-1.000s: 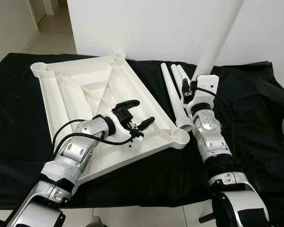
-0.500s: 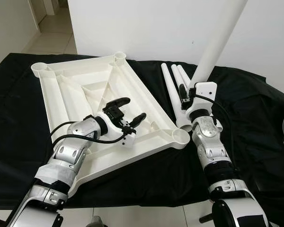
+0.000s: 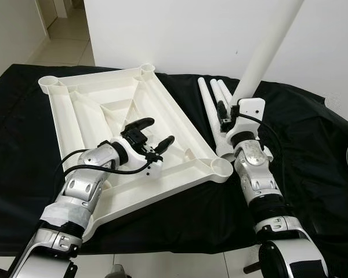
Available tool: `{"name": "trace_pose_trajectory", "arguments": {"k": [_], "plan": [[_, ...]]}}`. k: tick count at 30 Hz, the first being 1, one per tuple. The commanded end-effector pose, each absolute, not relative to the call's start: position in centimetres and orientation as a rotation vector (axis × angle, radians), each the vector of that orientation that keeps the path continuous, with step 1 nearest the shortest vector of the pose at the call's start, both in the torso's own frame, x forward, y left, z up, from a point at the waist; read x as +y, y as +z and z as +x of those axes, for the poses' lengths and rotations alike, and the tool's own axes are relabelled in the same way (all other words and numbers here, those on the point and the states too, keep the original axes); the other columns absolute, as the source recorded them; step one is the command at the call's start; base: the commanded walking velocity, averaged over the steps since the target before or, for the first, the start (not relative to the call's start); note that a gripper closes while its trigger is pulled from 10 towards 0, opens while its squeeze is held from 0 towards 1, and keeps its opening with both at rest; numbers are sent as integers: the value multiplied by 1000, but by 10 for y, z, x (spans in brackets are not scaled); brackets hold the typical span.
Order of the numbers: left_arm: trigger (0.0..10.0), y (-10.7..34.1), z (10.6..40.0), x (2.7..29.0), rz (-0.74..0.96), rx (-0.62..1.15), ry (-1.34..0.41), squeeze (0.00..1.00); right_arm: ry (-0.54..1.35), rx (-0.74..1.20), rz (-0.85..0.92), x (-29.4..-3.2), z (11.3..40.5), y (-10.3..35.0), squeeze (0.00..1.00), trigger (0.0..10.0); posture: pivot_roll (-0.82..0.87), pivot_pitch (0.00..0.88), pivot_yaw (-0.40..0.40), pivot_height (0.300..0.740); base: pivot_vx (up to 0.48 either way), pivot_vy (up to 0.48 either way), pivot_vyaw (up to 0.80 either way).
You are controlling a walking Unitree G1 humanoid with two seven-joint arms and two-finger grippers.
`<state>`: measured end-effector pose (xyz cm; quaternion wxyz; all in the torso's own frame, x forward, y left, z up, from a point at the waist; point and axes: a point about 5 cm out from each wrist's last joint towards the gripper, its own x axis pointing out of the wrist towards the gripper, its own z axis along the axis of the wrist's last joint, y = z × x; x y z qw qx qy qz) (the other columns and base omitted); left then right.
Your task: Building children table
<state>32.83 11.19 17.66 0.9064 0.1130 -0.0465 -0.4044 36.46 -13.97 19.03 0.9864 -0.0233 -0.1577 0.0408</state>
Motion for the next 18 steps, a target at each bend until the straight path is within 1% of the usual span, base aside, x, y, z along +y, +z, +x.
{"name": "trace_pose_trajectory", "arguments": {"k": [1, 11, 18], "plan": [[10000, 172, 331, 117, 230, -88, -735, 0, 89, -329, -40, -138, 366, 193, 0, 10000, 130, 0, -85, 740, 0, 0, 0], [10000, 169, 332, 124, 252, -80, -707, 0, 96, -331, -31, -136, 366, 192, 0, 10000, 132, 0, -82, 740, 0, 0, 0], [10000, 171, 334, 127, 204, -93, -647, 0, 107, -340, -29, -135, 363, 191, 0, 10000, 114, 0, -76, 740, 0, 0, 0]]}}
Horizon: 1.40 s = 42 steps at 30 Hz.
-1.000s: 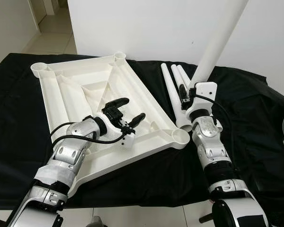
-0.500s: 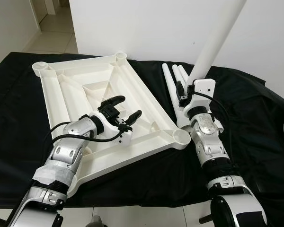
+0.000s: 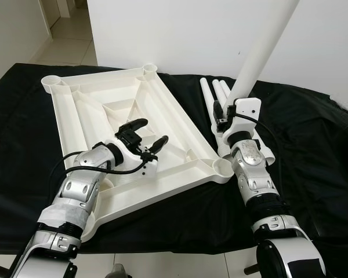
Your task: Building children table
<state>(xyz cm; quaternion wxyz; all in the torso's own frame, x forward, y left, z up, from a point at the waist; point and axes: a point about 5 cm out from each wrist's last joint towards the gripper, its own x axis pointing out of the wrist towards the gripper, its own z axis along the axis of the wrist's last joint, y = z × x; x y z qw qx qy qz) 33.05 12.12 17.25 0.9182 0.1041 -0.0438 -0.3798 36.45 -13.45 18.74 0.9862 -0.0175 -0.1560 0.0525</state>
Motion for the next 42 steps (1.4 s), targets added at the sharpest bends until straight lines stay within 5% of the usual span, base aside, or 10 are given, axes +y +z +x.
{"name": "trace_pose_trajectory", "arguments": {"k": [1, 42], "plan": [[10000, 171, 334, 127, 195, -95, -640, 0, 107, -341, -28, -135, 363, 191, 0, 10000, 109, 0, -73, 740, 0, 0, 0], [10000, 178, 326, 173, 6, -163, -145, 0, 174, -329, -41, -152, 331, 170, 0, 10000, 60, 26, -49, 740, 0, 0, 0]]}}
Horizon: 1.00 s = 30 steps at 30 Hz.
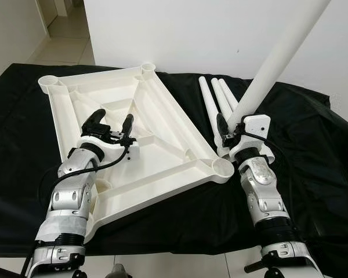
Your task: Building children table
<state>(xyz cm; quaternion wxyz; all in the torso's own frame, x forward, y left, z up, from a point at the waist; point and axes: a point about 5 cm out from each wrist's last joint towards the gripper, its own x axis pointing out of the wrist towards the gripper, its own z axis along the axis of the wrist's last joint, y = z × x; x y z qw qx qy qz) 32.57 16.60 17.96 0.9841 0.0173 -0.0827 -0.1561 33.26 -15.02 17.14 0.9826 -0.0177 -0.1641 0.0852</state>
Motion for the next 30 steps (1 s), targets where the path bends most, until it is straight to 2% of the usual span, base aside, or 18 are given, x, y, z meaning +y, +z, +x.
{"name": "trace_pose_trajectory", "arguments": {"k": [1, 17, 30], "plan": [[10000, 177, 324, 173, -2, -169, -131, 0, 176, -328, -42, -152, 328, 168, 0, 10000, 59, 23, -47, 740, 0, 0, 0], [10000, 172, 321, 181, -27, -170, -78, 0, 173, -297, 39, -151, 312, 156, 0, 10000, 45, 0, -46, 740, 0, 0, 0], [10000, 170, 316, 186, -40, -185, -48, 0, 143, -237, 1, -148, 311, 152, 0, 10000, 35, 0, -41, 740, 0, 0, 0]]}}
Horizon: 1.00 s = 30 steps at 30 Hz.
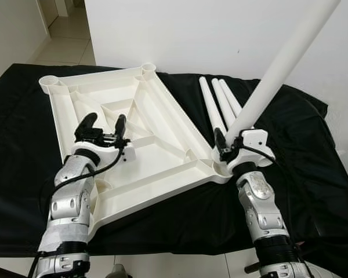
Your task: Building children table
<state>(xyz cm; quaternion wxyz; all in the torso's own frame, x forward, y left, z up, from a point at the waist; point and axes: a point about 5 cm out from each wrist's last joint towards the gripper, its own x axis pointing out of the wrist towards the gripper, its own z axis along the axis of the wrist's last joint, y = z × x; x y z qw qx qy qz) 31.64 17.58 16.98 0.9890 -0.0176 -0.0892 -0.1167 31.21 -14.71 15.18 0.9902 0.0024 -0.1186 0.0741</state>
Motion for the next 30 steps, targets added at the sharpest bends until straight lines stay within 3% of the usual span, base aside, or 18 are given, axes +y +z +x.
{"name": "trace_pose_trajectory", "arguments": {"k": [1, 30], "plan": [[10000, 170, 316, 186, -40, -185, -48, 0, 143, -237, 1, -148, 311, 152, 0, 10000, 35, 0, -41, 740, 0, 0, 0], [10000, 167, 315, 178, 19, -193, -87, 0, 127, -188, -35, -149, 305, 145, 0, 10000, 19, 0, -31, 740, 0, 0, 0]]}}
